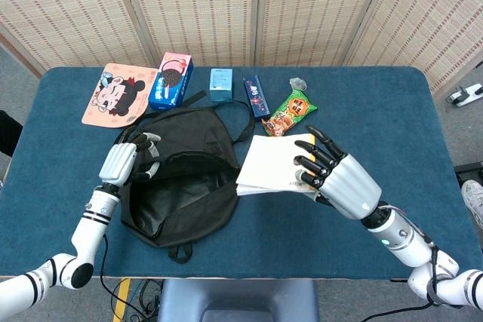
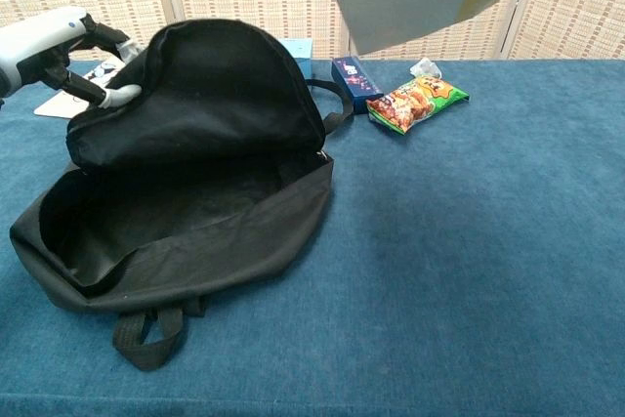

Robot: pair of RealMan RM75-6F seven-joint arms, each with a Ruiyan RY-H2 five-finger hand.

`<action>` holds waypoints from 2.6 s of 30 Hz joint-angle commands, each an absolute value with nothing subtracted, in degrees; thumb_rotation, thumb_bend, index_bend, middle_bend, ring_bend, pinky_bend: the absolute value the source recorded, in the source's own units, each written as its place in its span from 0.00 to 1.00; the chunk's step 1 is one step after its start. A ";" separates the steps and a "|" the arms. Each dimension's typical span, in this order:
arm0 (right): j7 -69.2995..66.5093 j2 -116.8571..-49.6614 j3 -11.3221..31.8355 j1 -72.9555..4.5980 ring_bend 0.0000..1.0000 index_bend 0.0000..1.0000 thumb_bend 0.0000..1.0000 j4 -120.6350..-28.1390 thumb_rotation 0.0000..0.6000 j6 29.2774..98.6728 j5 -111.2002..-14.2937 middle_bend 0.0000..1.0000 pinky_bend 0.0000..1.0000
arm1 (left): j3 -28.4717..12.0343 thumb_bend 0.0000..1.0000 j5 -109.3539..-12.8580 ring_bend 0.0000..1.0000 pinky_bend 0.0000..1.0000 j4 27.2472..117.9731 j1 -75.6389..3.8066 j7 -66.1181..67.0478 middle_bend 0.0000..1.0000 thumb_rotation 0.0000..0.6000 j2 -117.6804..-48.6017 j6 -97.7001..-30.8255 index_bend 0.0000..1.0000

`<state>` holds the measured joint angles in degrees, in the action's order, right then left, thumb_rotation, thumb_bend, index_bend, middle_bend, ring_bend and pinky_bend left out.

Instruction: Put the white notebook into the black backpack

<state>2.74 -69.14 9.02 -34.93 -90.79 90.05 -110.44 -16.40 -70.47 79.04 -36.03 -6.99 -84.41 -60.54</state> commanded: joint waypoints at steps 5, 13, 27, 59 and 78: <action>0.51 -72.00 9.55 -37.86 0.24 0.70 0.52 -94.02 1.00 88.82 -112.69 0.48 0.08 | -20.17 0.45 -62.17 0.23 0.04 77.88 -39.85 -3.39 0.28 1.00 -83.82 -54.42 0.76; 0.27 -78.21 9.25 -43.23 0.24 0.70 0.52 -92.99 1.00 81.06 -113.11 0.48 0.08 | -22.07 0.45 -55.89 0.24 0.04 75.88 -43.60 -0.30 0.28 1.00 -83.93 -49.96 0.76; 2.50 -91.59 9.52 -52.47 0.25 0.70 0.52 -82.64 1.00 69.58 -110.66 0.49 0.08 | -23.58 0.45 -45.98 0.24 0.04 74.56 -47.93 2.69 0.28 1.00 -82.44 -44.70 0.76; -6.69 -108.92 6.56 -59.31 0.29 0.71 0.52 -52.56 1.00 66.73 -103.70 0.55 0.08 | -21.37 0.45 -42.31 0.24 0.04 80.70 -47.54 0.39 0.28 1.00 -76.03 -43.24 0.77; -13.71 -114.56 4.66 -60.62 0.31 0.71 0.51 -39.53 1.00 64.98 -100.22 0.57 0.08 | -21.07 0.45 -41.86 0.24 0.04 81.08 -47.00 -3.34 0.28 1.00 -74.36 -41.73 0.77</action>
